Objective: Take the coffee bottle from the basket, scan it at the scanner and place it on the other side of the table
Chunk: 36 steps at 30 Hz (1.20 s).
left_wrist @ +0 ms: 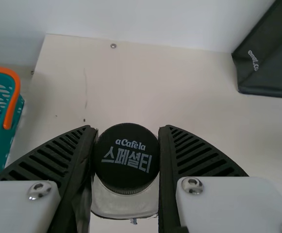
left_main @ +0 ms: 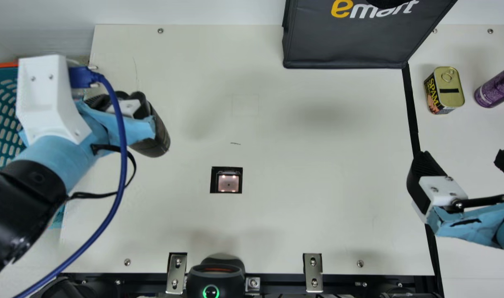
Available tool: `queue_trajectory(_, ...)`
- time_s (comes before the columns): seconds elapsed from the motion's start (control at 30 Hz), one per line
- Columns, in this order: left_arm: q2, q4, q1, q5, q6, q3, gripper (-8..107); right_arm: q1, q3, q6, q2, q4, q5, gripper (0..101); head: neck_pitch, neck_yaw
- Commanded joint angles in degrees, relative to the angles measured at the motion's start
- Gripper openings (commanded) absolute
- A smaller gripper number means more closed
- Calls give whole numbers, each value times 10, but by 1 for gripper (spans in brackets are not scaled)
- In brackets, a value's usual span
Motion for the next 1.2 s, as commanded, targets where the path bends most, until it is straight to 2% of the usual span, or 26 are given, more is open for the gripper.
queue_trajectory(0.0,0,8,-33,12,-28,1,-8,0,0,0,0,0,0,95,-17,1)
queue_trajectory(0.63,27,81,-269,126,-270,6,-8,0,0,0,0,0,1,95,-17,1)
queue_trajectory(1.17,89,113,-373,126,-432,33,-8,0,0,0,0,0,1,95,-17,1)
